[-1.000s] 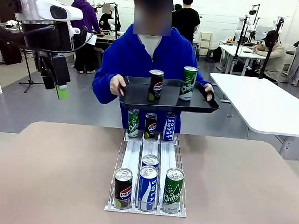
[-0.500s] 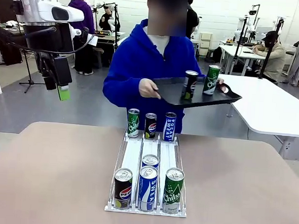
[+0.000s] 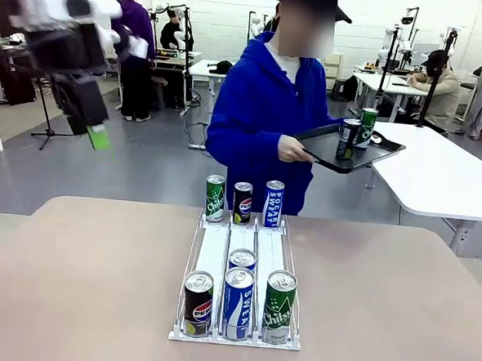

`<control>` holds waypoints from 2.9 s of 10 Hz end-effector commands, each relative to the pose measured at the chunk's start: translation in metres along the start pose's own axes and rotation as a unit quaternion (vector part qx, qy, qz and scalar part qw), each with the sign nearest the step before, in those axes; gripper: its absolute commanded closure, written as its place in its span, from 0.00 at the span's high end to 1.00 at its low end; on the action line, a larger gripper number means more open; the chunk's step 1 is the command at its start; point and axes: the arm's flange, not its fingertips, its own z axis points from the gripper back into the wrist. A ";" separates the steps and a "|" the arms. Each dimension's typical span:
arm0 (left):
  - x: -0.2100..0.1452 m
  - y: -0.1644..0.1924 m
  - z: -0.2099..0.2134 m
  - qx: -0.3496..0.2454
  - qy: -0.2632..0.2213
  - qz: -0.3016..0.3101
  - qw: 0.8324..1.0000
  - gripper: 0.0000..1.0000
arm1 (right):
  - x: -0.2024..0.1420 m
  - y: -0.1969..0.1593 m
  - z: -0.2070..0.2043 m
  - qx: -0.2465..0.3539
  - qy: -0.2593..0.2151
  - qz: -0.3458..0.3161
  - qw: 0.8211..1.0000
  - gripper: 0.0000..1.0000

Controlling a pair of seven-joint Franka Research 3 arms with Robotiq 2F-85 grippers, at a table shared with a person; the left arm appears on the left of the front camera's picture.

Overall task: Retrieve and hand over the desired beverage to the person.
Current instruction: Place the picked can on the Handle tray extended by the person.

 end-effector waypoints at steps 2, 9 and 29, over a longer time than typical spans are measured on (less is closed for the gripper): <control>-0.119 0.040 0.041 -0.073 -0.148 -0.037 0.986 1.00 | 0.001 0.000 -0.002 0.013 -0.006 0.006 1.000 1.00; -0.181 0.072 0.067 -0.077 -0.208 -0.016 0.975 1.00 | 0.001 0.000 -0.002 0.013 -0.006 0.006 1.000 1.00; -0.181 0.072 0.067 -0.077 -0.208 -0.016 0.975 1.00 | 0.001 0.000 -0.002 0.013 -0.006 0.006 1.000 1.00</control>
